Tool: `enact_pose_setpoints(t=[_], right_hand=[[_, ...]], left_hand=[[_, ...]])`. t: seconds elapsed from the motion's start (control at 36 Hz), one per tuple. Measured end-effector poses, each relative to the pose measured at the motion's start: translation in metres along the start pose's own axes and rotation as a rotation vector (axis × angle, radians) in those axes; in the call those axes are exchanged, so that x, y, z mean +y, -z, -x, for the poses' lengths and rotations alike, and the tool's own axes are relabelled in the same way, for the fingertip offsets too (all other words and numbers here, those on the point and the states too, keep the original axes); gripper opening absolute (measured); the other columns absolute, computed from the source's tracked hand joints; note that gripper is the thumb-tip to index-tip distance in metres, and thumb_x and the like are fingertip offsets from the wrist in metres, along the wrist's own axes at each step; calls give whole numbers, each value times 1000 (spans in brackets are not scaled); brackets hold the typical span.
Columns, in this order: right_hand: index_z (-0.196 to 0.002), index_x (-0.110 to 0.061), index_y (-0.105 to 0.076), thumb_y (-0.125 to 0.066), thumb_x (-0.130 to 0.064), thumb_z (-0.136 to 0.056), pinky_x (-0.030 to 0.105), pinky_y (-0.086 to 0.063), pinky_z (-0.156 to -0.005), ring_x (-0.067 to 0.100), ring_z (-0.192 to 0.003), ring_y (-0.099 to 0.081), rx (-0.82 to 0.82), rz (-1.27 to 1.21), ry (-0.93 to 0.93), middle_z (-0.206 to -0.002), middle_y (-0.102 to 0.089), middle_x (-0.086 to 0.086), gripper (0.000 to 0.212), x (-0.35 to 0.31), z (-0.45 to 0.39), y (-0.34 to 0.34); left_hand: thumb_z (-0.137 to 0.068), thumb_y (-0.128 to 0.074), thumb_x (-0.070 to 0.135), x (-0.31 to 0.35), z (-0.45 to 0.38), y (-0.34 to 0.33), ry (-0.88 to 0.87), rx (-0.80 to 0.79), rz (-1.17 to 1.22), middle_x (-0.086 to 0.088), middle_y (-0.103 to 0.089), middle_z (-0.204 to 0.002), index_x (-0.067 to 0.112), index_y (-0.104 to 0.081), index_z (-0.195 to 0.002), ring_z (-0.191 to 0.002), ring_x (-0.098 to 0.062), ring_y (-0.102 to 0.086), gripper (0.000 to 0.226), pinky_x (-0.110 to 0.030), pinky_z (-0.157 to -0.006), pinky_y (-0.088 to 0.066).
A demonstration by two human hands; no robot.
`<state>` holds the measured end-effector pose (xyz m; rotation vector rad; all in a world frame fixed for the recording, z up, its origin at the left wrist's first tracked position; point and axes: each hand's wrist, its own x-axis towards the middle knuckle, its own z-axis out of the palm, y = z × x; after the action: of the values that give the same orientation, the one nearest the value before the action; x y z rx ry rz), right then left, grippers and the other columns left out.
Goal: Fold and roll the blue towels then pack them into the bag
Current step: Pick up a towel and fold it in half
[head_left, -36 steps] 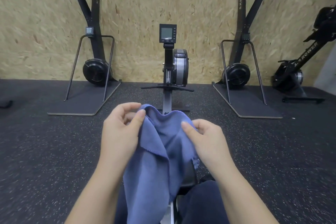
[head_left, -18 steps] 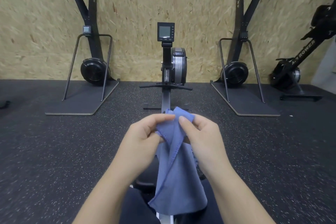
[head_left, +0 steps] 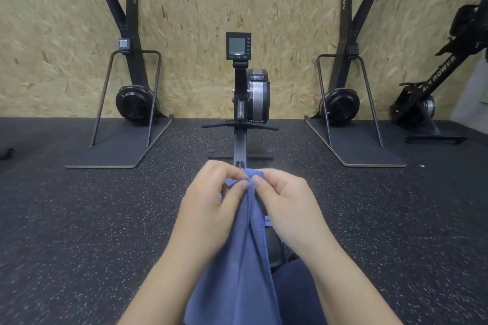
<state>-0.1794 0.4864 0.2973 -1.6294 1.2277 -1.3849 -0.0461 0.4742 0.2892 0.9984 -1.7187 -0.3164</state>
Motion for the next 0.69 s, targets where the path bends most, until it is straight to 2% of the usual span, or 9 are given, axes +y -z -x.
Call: enact_pose_setpoints(t=[0.06, 0.14, 0.31, 0.44, 0.56, 0.61, 0.64, 0.69], right_hand=[[-98, -29, -71, -50, -13, -98, 8, -44, -69, -10, -80, -61, -27, 33, 20, -80, -68, -27, 26, -1, 1, 1], [-87, -40, -65, -48, -9, -98, 4, -41, -70, -12, -82, -61, -61, 45, 61, -81, -67, -31, 37, -3, 3, 3], [-91, -38, -64, -47, -6, -98, 4, -40, -73, -14, -84, -60, -97, 12, 86, -82, -67, -33, 37, -5, 5, 3], [-92, -31, -68, -48, -5, -98, 5, -41, -71, -11, -81, -62, -80, -29, 89, -82, -69, -26, 34, -6, 6, 3], [-98, -29, -69, -49, -8, -98, 7, -42, -76, -7, -89, -63, -51, 24, 116, -90, -71, -17, 30, -5, 5, 2], [-101, -29, -69, -48, -8, -98, 8, -42, -78, -6, -92, -62, -54, 44, 122, -95, -71, -15, 30, -4, 4, 2], [-102, -28, -69, -47, -8, -99, 7, -42, -79, -6, -93, -62, -59, 49, 120, -96, -71, -15, 30, -3, 4, 3], [-105, -25, -69, -46, -9, -99, 8, -42, -80, -5, -94, -62, -77, 51, 116, -98, -72, -12, 29, -1, 4, 3]], left_hand=[[-88, -60, 22, 1, 1, 0, 13, -18, -6, 17, -60, -90, 34, -58, -78, -79, -2, -56, 16, -11, -70, -40], [-90, -63, 10, 5, 2, 0, 28, -49, -20, 15, -60, -78, 32, -56, -77, -78, 1, -54, 27, -9, -70, -37], [-91, -62, 9, 8, 1, 2, 27, -87, -12, 14, -53, -68, 29, -52, -74, -68, 3, -49, 28, -8, -65, -35], [-86, -54, 37, 4, 0, 0, -46, -26, -56, 13, -53, -76, 29, -53, -74, -76, -1, -49, 15, -9, -68, -33], [-83, -56, 28, 7, 0, 1, -4, -14, -30, 12, -60, -76, 27, -57, -77, -72, 5, -52, 7, -7, -67, -35], [-82, -55, 28, 7, 1, 1, -5, -4, -50, 14, -62, -84, 30, -56, -77, -72, 6, -53, 6, -7, -66, -36], [-83, -55, 29, 6, 1, 1, -9, 0, -60, 16, -62, -89, 30, -56, -77, -72, 7, -53, 6, -9, -67, -36], [-84, -54, 30, 5, 1, 0, -13, 11, -80, 17, -60, -95, 29, -56, -78, -73, 8, -51, 6, -23, -73, -42]])
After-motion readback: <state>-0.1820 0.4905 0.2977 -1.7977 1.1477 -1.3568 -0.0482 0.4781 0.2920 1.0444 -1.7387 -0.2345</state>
